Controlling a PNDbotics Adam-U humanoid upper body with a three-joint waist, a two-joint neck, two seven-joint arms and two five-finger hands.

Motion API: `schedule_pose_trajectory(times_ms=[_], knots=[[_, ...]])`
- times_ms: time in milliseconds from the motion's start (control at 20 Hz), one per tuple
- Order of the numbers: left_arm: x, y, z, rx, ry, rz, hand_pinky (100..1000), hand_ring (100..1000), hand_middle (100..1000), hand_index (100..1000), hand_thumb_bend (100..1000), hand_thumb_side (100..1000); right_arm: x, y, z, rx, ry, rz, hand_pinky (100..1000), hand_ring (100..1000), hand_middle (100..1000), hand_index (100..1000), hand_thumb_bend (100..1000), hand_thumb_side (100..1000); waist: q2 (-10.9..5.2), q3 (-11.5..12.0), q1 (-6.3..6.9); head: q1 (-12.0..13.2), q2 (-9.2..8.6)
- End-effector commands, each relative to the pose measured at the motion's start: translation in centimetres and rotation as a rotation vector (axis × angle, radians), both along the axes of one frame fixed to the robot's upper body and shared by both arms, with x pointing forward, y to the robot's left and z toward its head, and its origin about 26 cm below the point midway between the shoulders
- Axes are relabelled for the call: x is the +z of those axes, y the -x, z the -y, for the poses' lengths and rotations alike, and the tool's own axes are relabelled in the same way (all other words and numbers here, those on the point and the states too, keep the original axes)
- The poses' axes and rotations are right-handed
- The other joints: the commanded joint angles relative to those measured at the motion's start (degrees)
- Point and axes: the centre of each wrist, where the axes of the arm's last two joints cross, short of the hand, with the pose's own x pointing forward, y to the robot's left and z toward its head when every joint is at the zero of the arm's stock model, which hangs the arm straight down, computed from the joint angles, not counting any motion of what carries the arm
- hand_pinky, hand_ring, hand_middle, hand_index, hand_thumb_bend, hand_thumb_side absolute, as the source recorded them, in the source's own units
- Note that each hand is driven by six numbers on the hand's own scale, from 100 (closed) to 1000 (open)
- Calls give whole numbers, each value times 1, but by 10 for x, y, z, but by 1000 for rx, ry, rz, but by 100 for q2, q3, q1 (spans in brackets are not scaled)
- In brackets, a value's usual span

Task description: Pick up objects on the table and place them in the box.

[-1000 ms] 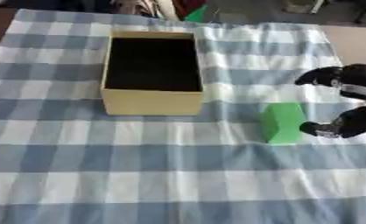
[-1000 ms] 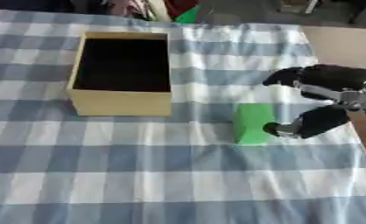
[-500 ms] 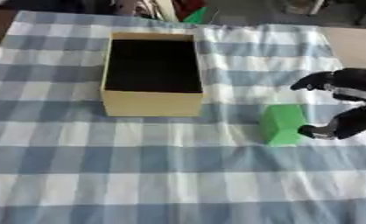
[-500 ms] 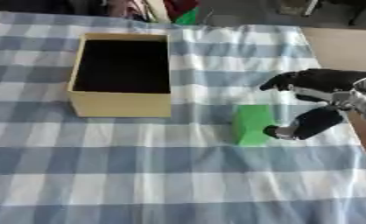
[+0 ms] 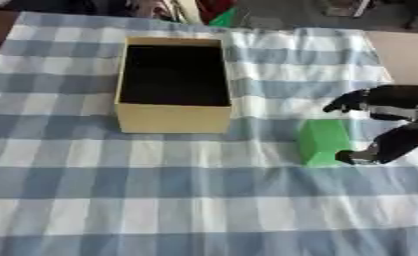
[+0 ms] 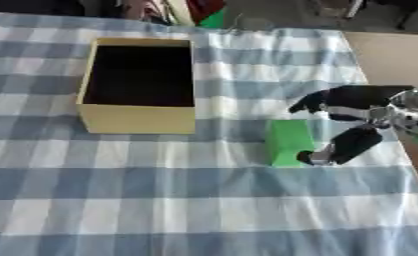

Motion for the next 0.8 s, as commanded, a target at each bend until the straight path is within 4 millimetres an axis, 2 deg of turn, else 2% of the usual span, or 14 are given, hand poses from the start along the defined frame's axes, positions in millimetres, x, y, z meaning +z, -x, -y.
schedule_pose_trajectory(times_ms=[50, 800], knots=[[8, 2, 1, -9, -16, 27, 693, 590, 649, 739, 100, 888, 10, -1, -1, 5, 26, 15, 845, 885, 932, 1000, 383, 657, -55, 8, -68, -35, -29], [8, 2, 2, -20, -21, 25, 695, 591, 651, 738, 100, 889, -5, -16, 5, -22, 60, -84, 819, 869, 872, 1000, 389, 629, -17, 66, -78, -108, -18]])
